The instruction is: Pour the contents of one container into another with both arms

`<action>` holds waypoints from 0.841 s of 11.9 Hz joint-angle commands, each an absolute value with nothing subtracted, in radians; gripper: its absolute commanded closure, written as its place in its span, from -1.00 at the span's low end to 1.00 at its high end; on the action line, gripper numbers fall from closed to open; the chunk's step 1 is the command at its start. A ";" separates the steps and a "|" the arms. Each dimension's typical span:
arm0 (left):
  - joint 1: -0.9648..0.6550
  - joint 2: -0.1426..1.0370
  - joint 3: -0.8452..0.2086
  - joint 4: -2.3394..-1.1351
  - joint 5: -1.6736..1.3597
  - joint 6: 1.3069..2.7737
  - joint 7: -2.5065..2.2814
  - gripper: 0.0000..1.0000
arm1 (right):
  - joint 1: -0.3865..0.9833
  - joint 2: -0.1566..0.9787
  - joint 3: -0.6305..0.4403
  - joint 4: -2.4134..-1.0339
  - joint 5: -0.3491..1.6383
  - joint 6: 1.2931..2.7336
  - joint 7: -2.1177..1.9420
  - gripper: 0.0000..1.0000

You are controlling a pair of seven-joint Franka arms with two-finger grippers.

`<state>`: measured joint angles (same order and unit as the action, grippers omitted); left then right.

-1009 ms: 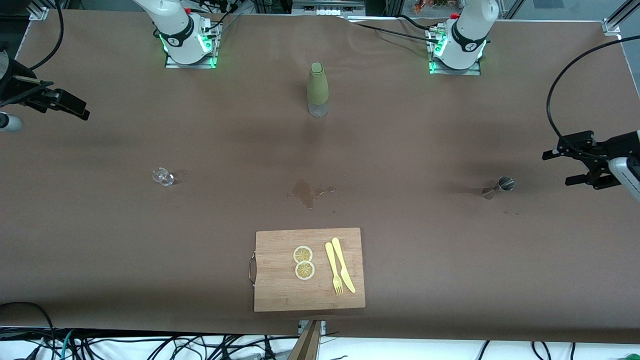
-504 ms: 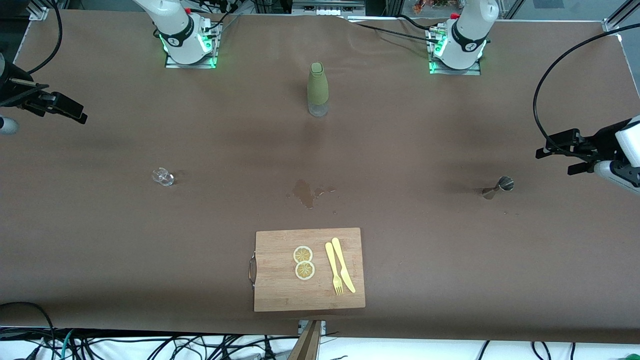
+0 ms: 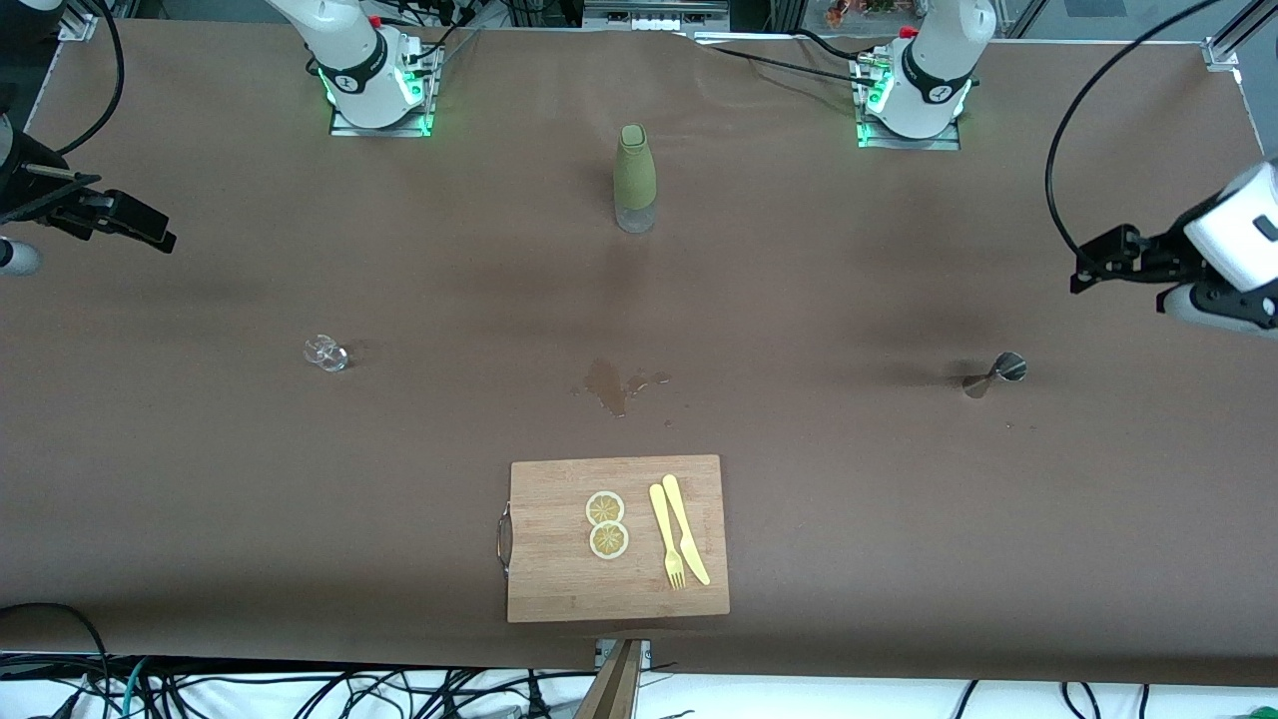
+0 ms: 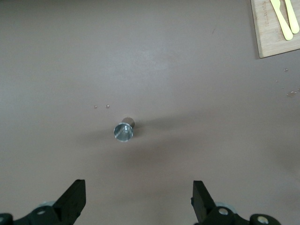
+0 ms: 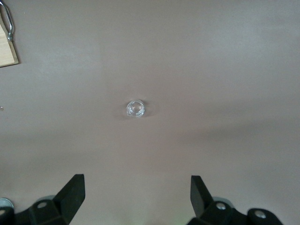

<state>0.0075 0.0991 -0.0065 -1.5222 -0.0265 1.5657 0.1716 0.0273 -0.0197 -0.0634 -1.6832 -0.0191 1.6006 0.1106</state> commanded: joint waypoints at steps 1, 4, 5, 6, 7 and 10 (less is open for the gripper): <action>0.025 0.080 0.017 -1.532 0.002 1.517 0.161 -1.00 | 0.021 -0.026 -0.064 -1.686 -0.002 1.608 0.091 -1.00; 0.002 0.061 0.040 -1.528 0.014 1.465 0.082 -1.00 | 0.021 -0.026 -0.064 -1.686 -0.002 1.608 0.091 -1.00; -0.002 0.061 0.038 -1.528 0.015 1.471 0.071 -1.00 | 0.021 -0.026 -0.064 -1.686 -0.002 1.609 0.091 -1.00; -0.015 0.061 0.038 -1.531 0.017 1.488 0.061 -1.00 | 0.021 -0.025 -0.064 -1.686 -0.002 1.612 0.091 -1.00; -0.017 0.060 0.037 -1.542 0.017 1.517 0.060 -1.00 | 0.021 -0.025 -0.066 -1.686 -0.002 1.612 0.091 -1.00; -0.018 -0.033 0.032 -1.690 0.017 1.624 0.058 -1.00 | 0.021 -0.025 -0.064 -1.686 -0.002 1.612 0.091 -1.00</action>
